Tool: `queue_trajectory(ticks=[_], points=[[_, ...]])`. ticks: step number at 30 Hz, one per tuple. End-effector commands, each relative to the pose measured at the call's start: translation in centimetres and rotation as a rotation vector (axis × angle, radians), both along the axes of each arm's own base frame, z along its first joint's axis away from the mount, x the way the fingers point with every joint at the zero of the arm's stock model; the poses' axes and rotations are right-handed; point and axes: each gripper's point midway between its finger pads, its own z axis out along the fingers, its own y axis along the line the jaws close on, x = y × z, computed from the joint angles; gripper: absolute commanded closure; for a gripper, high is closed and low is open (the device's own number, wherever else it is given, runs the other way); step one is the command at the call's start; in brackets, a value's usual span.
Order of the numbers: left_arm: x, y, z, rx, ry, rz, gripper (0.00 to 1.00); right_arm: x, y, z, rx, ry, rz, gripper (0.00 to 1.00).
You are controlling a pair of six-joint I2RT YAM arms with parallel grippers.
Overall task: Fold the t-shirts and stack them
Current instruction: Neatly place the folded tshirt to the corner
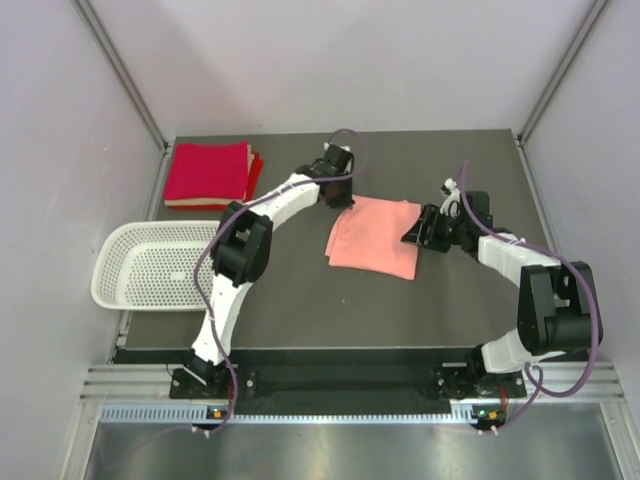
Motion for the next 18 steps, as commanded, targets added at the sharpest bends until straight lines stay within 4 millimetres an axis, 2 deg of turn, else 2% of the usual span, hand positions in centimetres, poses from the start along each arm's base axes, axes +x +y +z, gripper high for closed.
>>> queue_trajectory(ticks=[1, 5, 12, 18], points=[[-1.7, -0.6, 5.4, 0.099, -0.111, 0.090, 1.00, 0.3, 0.1, 1.3, -0.007, -0.069, 0.007, 0.44], [-2.8, -0.2, 4.3, 0.191, -0.107, 0.145, 1.00, 0.1, 0.0, 1.4, -0.013, -0.071, 0.002, 0.44], [-3.5, -0.1, 3.9, 0.273, -0.127, 0.174, 1.00, 0.3, -0.4, 1.8, -0.030, -0.075, -0.019, 0.44], [-2.6, 1.2, 5.1, 0.316, -0.172, 0.147, 1.00, -0.1, -0.7, 2.6, -0.039, -0.093, -0.035, 0.44]])
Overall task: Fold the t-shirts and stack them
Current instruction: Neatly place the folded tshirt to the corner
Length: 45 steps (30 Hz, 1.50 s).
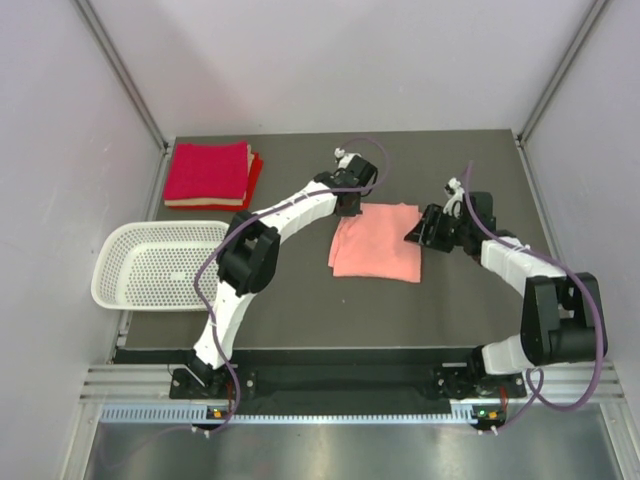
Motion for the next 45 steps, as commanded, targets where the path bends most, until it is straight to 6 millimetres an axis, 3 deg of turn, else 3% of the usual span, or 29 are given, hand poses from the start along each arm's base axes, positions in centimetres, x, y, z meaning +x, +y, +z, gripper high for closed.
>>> queue_trajectory(ticks=[1, 6, 10, 21, 31, 45], points=[[1.4, 1.9, 3.7, 0.041, -0.073, 0.008, 1.00, 0.3, 0.0, 2.3, -0.010, -0.080, -0.002, 0.44], [2.7, 5.3, 4.0, 0.063, -0.046, -0.027, 1.00, 0.1, 0.0, 2.8, -0.010, -0.090, -0.001, 0.44], [4.5, 9.7, 4.6, 0.090, -0.037, -0.012, 1.00, 0.1, -0.1, 3.3, -0.007, -0.111, -0.004, 0.44], [8.1, 18.0, 9.1, 0.258, -0.115, -0.077, 1.00, 0.4, 0.2, 3.6, 0.000, -0.125, 0.010, 0.44], [11.8, 23.6, 12.8, 0.398, -0.206, -0.086, 1.00, 0.7, 0.3, 4.3, 0.001, -0.156, 0.022, 0.44], [12.5, 29.8, 19.9, 0.549, -0.333, -0.029, 1.00, 1.3, 0.2, 4.5, -0.009, -0.189, 0.042, 0.44]])
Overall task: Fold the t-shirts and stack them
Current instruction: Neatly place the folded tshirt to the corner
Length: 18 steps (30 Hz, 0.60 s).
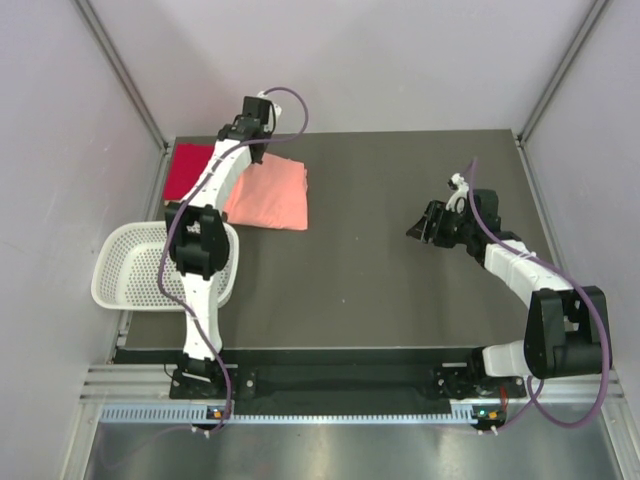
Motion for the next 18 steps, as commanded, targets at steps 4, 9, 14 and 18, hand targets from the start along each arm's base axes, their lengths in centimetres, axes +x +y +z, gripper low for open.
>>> queue_trajectory(ticks=[4, 9, 14, 18], points=[[0.7, 3.5, 12.4, 0.034, -0.275, 0.026, 1.00, 1.1, 0.4, 2.4, 0.008, -0.101, 0.030, 0.44], [0.3, 5.3, 16.2, -0.009, -0.346, 0.013, 1.00, 1.4, 0.5, 2.8, 0.016, -0.117, 0.027, 0.44], [1.8, 10.2, 15.0, -0.011, -0.342, 0.043, 1.00, 1.6, 0.6, 2.9, 0.024, -0.111, 0.026, 0.44], [4.4, 16.3, 10.8, -0.035, -0.365, 0.088, 1.00, 1.5, 0.6, 2.2, 0.024, -0.092, 0.027, 0.44]])
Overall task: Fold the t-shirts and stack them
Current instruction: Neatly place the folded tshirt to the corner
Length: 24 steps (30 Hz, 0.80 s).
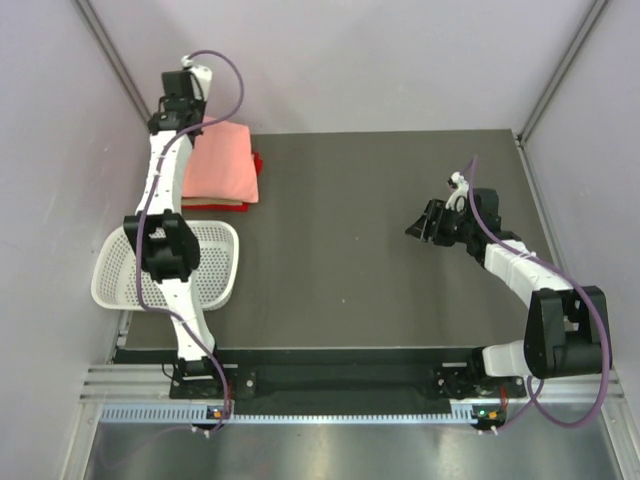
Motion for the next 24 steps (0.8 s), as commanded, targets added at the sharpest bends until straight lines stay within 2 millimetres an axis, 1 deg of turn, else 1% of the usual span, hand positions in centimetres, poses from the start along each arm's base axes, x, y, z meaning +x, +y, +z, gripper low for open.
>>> queue_trajectory(ticks=[1, 2, 3, 4, 5, 6, 7, 9, 10, 11, 12, 13, 14, 15, 16, 17, 18, 20, 21, 22, 23, 24], points=[[3.4, 4.8, -2.0, 0.034, -0.090, 0.010, 1.00, 1.2, 0.3, 1.6, 0.013, -0.063, 0.010, 0.44], [4.4, 5.4, -2.3, 0.048, -0.113, 0.007, 1.00, 1.2, 0.3, 1.4, 0.012, -0.058, 0.008, 0.44], [5.6, 5.9, -4.5, 0.055, -0.097, 0.004, 0.99, 1.2, 0.3, 1.2, 0.013, -0.051, 0.009, 0.44], [6.2, 6.8, -4.7, 0.061, -0.123, 0.038, 0.97, 1.2, 0.3, 1.1, 0.011, -0.049, 0.009, 0.44], [7.0, 8.2, -4.2, 0.065, -0.188, 0.080, 0.93, 1.5, 0.2, 1.1, 0.002, -0.052, 0.003, 0.44], [7.6, 9.1, -6.4, 0.065, -0.170, 0.107, 0.83, 1.6, 0.1, 1.0, -0.002, -0.051, -0.001, 0.44], [7.8, 9.8, -6.0, 0.076, -0.191, 0.139, 0.63, 1.8, 0.1, 1.2, -0.009, -0.059, 0.000, 0.44], [8.2, 10.5, -5.7, 0.066, -0.240, 0.198, 0.51, 1.9, -0.4, 0.8, -0.034, -0.053, -0.013, 0.44], [8.3, 10.2, -5.6, 0.050, -0.249, 0.192, 0.46, 2.1, -0.7, 0.9, -0.045, -0.054, -0.026, 0.44], [8.3, 9.7, -5.3, 0.034, -0.251, 0.174, 0.45, 2.0, -0.6, 0.7, -0.050, -0.043, -0.026, 0.44], [8.1, 9.3, -4.6, 0.022, -0.258, 0.166, 0.43, 2.1, -0.8, 0.5, -0.057, -0.039, -0.029, 0.43], [8.2, 8.0, -4.2, 0.004, -0.262, 0.154, 0.42, 2.2, -0.9, 0.7, -0.063, -0.045, -0.031, 0.43], [8.0, 7.3, -3.6, 0.001, -0.266, 0.156, 0.42, 2.3, -0.9, 0.6, -0.066, -0.045, -0.034, 0.43], [7.4, 6.3, -2.8, -0.001, -0.268, 0.145, 0.42, 2.3, -1.0, 0.6, -0.068, -0.045, -0.037, 0.43], [7.1, 5.4, -2.4, 0.001, -0.267, 0.142, 0.41, 2.4, -1.0, 0.6, -0.070, -0.044, -0.039, 0.43], [6.8, 3.2, -2.0, 0.003, -0.266, 0.128, 0.41, 2.4, -1.0, 0.8, -0.070, -0.042, -0.039, 0.43], [5.9, 2.0, -1.4, 0.006, -0.258, 0.122, 0.41, 2.3, -1.0, 0.9, -0.070, -0.041, -0.039, 0.43], [5.0, -1.9, -0.7, 0.001, -0.250, 0.086, 0.41, 2.3, -0.9, 1.9, -0.062, -0.050, -0.039, 0.43], [4.0, -3.2, 0.2, -0.015, -0.250, 0.075, 0.41, 2.2, -0.8, 2.8, -0.055, -0.065, -0.038, 0.43], [3.2, -5.5, -0.5, -0.067, -0.206, 0.049, 0.41, 2.0, -0.7, 3.5, -0.051, -0.063, -0.030, 0.43], [2.5, -6.7, -0.6, -0.103, -0.191, 0.041, 0.41, 1.8, -0.7, 4.0, -0.048, -0.066, -0.025, 0.43], [1.7, -8.4, -0.2, -0.204, -0.188, 0.026, 0.42, 1.8, -0.6, 5.4, -0.047, -0.094, -0.021, 0.43]])
